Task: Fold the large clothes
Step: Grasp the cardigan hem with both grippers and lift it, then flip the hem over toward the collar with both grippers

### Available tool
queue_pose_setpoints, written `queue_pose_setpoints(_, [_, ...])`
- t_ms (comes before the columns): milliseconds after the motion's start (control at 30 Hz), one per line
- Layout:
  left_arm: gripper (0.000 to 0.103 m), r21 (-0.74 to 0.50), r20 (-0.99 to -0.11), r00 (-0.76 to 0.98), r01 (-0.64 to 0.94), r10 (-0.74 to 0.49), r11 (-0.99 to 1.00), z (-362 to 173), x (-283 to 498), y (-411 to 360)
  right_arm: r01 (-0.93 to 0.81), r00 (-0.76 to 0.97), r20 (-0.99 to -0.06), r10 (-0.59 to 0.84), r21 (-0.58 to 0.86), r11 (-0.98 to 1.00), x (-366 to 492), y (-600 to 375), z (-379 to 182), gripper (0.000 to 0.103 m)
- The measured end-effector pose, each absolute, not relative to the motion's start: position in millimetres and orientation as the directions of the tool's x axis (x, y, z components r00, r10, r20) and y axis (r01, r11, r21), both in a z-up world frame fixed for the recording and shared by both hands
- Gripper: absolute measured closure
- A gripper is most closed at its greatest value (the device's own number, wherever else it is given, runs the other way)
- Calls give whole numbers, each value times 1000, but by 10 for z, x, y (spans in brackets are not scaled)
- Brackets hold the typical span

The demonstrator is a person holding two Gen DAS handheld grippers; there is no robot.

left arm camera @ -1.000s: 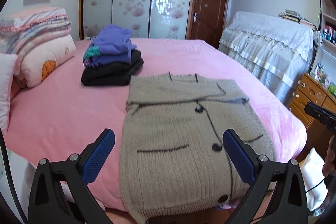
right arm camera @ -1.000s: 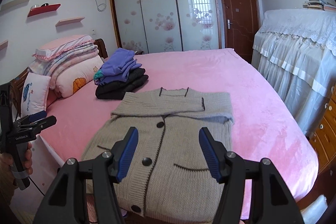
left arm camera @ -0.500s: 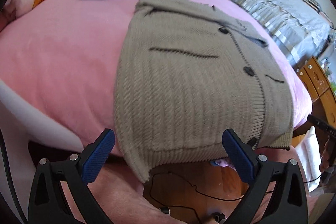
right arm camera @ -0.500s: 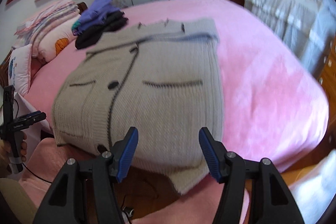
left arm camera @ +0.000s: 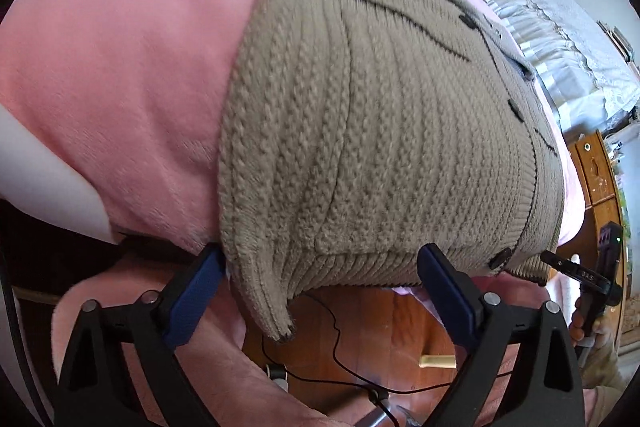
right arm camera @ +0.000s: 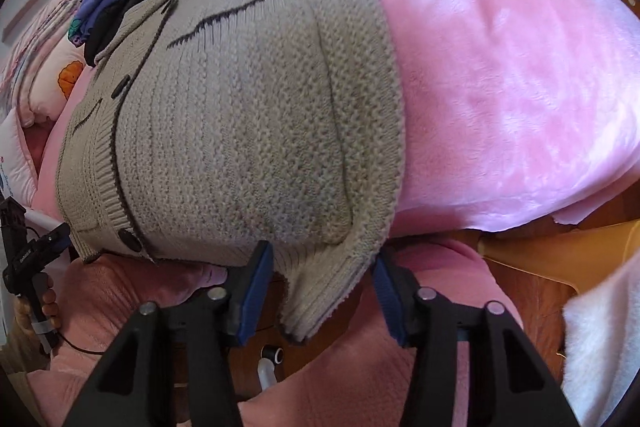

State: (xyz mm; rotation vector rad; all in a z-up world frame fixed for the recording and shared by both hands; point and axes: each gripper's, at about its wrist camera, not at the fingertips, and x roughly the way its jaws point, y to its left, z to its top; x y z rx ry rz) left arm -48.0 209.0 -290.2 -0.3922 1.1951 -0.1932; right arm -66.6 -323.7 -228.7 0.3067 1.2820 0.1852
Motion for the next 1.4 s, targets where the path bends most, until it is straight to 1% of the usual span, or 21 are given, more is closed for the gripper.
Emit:
queue_pose_setpoints(33, [17,-403,-866,346,-54,-361,914,-2942,-478,2077,32,272,-913,304,324,946,-654,-3222,-2306,58])
queue_pose_setpoints(67, [19,-408,-867,334,-53,-369,911,-2976,-477,2071,27,267,-914,306,324,946,-638,-3206,-2318,61])
queue_pose_setpoints(133, [21,-420,-871,308,-61,-383,905,-3061,-481,2084,17,265,-918,294,309,951,-630,-3177,-2335,61])
queue_pose_setpoints(167, [28,-425,-873,297,-68,-388,903,-3099,-483,2095,13,264,-919,292,306,952,-628,-3168,-2341,61])
queue_pose_setpoints(233, [35,-438,-876,268,-89,-402,895,-3188,-487,2144,9,262,-919,295,309,951,-634,-3178,-2357,62])
queue_pose_setpoints(300, [35,-447,-875,256,-108,-410,888,-3254,-471,2162,10,249,-921,301,313,950,-646,-3195,-2393,65])
queue_pose_setpoints(533, [37,-438,-878,263,-103,-400,893,-3253,-427,2095,81,190,-936,295,314,946,-640,-3300,-2544,65])
queue_pose_setpoints(600, [43,-445,-874,266,-100,-407,890,-3235,-419,2085,94,181,-933,310,330,939,-629,-3334,-2572,65])
queue_pose_setpoints(667, [59,-444,-870,274,-72,-410,893,-3188,-408,2011,91,182,-931,317,337,937,-622,-3325,-2589,65])
queue_pose_setpoints(700, [63,-428,-874,279,-50,-398,903,-3145,-416,1946,85,181,-929,322,341,936,-608,-3289,-2597,65])
queue_pose_setpoints(733, [71,-408,-881,279,-40,-382,912,-3124,-419,1904,74,177,-926,334,350,934,-606,-3261,-2605,66])
queue_pose_setpoints(767, [83,-391,-888,276,-27,-369,920,-3102,-426,1855,58,174,-926,334,349,935,-604,-3225,-2606,79])
queue_pose_setpoints(800, [86,-384,-890,273,-14,-366,923,-3076,-433,1816,30,172,-930,326,335,942,-600,-3177,-2594,93])
queue_pose_setpoints(867, [89,-356,-900,271,0,-342,935,-2994,-462,1764,-26,191,-936,296,297,955,-628,-3085,-2498,95])
queue_pose_setpoints(900, [89,-363,-896,270,5,-351,932,-2942,-482,1740,-50,200,-935,291,287,957,-651,-3056,-2441,96])
queue_pose_setpoints(1000, [90,-486,-833,287,29,-473,874,-2720,-588,1746,-111,228,-924,307,289,951,-753,-3030,-2216,96])
queue_pose_setpoints(1133, [91,-613,-724,357,61,-591,788,-2268,-670,1832,-179,301,-869,394,354,918,-916,-3177,-1782,97])
queue_pose_setpoints(1200, [91,-677,-653,406,66,-639,733,-2059,-670,1882,-206,355,-826,439,388,898,-970,-3274,-1498,97])
queue_pose_setpoints(1267, [91,-742,-561,470,79,-682,665,-1817,-639,1932,-227,410,-770,488,432,873,-1003,-3354,-1239,97])
queue_pose_setpoints(1400, [91,-810,-422,574,110,-702,576,-1460,-514,1956,-250,522,-648,556,506,825,-877,-3475,-771,97])
